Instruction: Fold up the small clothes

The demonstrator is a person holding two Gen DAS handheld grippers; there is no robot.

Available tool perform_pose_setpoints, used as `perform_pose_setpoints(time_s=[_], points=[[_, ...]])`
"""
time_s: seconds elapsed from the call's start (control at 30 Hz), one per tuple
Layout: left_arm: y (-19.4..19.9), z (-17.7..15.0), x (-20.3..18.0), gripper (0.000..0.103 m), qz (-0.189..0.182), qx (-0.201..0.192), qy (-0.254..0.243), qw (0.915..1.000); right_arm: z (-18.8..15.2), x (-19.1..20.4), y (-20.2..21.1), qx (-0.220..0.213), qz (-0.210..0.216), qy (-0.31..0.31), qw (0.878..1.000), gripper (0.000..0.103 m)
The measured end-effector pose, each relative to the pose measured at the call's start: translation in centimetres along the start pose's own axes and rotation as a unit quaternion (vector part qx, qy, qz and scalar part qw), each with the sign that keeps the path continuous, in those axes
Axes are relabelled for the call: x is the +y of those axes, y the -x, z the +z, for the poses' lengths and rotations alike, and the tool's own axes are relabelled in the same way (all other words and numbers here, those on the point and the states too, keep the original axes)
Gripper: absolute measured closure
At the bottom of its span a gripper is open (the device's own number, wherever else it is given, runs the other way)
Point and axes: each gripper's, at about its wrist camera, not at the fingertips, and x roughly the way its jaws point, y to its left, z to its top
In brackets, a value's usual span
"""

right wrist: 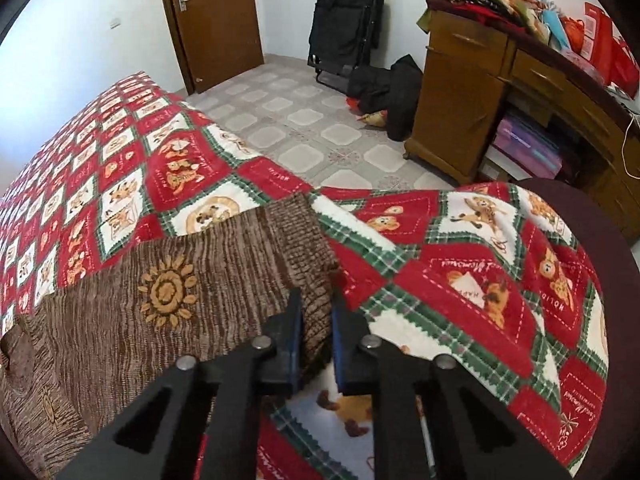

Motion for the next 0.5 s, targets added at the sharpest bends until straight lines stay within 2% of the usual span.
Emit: perform_pose_setpoints(time_s=[0.1, 0.23, 0.4, 0.5], points=[[-0.3, -0.4, 0.3, 0.001, -0.005, 0.008, 0.005, 0.9999, 0.3, 0.6, 0.7, -0.006, 0.012, 0.006, 1.000, 0.089], [-0.1, -1.0, 1.2, 0.001, -0.003, 0.006, 0.014, 0.9999, 1.0, 3.1, 3.6, -0.043, 0.034, 0.040, 0.998, 0.090], [0.2, -1.3, 2.2, 0.001, 0.001, 0.005, 0.026, 0.9996, 0.3, 10.1, 8.0, -0.069, 0.111, 0.114, 0.985, 0.089], [0.7, -1.5, 3.1, 0.001, 0.005, -0.001, 0.036, 0.9993, -2.1, 15.4, 10.2, -0.071, 0.170, 0.166, 0.969, 0.089]])
